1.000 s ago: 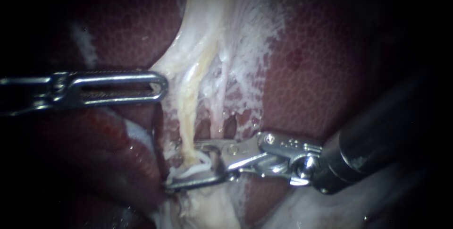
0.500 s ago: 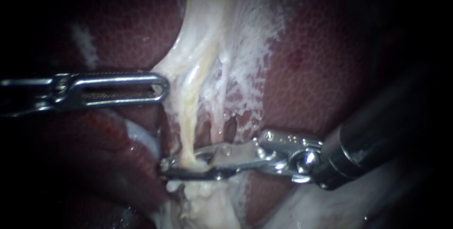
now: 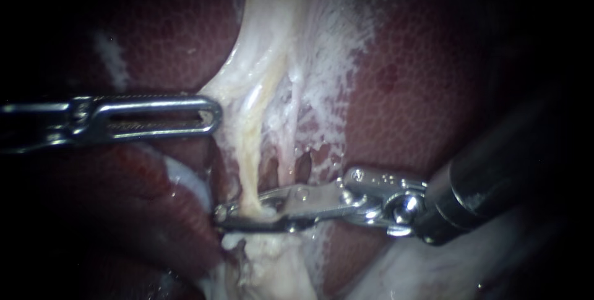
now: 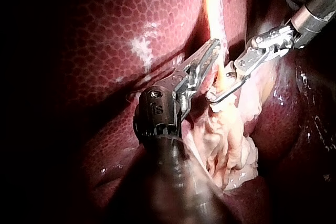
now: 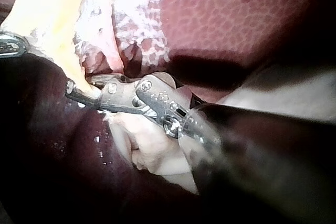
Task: Clipping second clip left tube
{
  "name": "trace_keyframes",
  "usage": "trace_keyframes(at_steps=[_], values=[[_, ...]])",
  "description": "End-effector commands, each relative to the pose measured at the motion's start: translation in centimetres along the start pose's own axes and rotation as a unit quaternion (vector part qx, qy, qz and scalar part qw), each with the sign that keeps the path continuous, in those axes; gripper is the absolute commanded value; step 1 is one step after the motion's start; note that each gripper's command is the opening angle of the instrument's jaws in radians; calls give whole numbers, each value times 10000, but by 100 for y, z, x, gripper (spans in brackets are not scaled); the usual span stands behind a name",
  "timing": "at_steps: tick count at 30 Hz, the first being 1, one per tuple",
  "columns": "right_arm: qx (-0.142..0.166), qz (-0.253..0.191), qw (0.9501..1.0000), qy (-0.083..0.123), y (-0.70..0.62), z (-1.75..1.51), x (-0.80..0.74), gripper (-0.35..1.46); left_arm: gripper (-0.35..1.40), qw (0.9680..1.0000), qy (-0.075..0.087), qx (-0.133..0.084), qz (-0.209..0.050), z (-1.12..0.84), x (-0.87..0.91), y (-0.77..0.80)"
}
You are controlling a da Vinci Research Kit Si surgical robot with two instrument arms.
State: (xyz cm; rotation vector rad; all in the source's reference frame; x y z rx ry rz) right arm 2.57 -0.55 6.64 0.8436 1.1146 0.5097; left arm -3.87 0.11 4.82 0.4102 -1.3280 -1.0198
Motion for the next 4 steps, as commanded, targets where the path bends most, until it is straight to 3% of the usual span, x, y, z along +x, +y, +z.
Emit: trace_keyframes(at_steps=[1,4], values=[[2,-1,10000,-1,0,0,0,-35,-35,10000,-1,2,1,1,0,0],[3,-2,10000,-1,-1,0,0,-35,-35,10000,-1,0,1,1,0,0]])
